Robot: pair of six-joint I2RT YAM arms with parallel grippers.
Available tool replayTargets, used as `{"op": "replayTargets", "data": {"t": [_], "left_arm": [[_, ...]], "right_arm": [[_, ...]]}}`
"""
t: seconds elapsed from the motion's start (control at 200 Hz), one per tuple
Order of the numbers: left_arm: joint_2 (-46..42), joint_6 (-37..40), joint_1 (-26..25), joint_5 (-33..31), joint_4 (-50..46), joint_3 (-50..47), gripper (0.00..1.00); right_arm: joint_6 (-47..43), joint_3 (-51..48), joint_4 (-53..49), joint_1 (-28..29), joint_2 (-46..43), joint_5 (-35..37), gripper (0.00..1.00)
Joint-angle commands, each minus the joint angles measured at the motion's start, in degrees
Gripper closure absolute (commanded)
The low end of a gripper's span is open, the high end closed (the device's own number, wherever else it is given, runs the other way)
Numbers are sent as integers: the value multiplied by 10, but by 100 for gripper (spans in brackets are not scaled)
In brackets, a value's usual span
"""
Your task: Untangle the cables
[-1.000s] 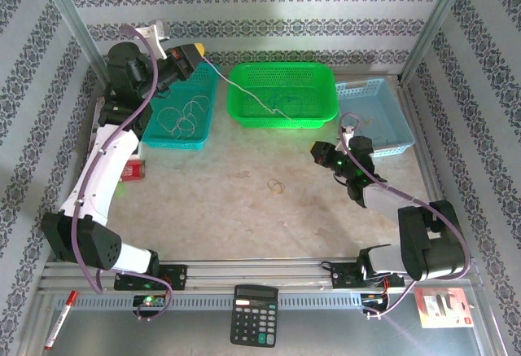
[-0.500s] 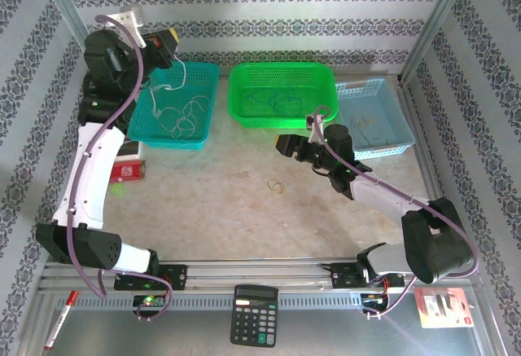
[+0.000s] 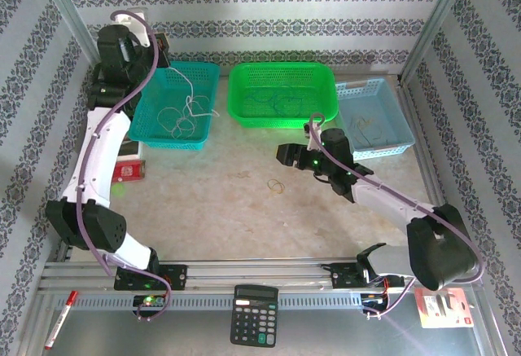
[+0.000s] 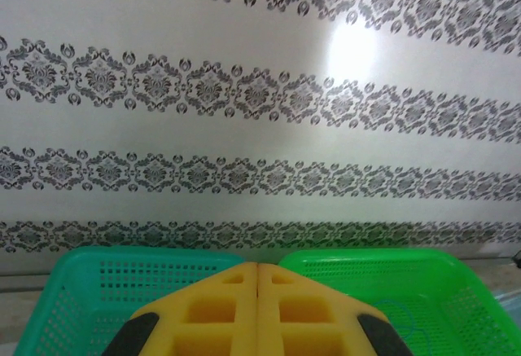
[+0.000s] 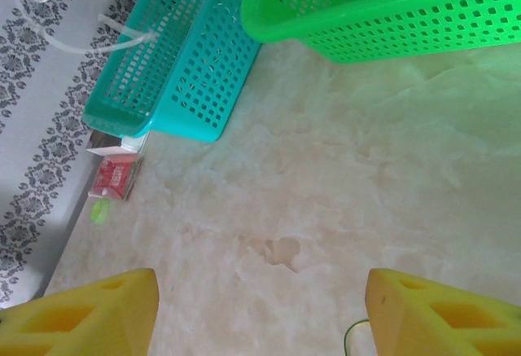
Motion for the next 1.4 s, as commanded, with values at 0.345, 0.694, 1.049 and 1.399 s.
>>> {"op": "replayTargets", "data": {"t": [0.345,0.694,1.049,1.399], "left_arm": [[50,32,17,-17,1,6,100],[46,12,17,25,22,-107,79],[46,-10,17,81,-41,-61,0],[-15,-113,12,197,-12,-122,0]], "right_arm": [[-64,-4,-99,31,-19,56,31],[-134,39,-206,100,39,129,31],[-175,64,-246,122,81,155,28],[-225,74,-278,122,101,147,30]]}}
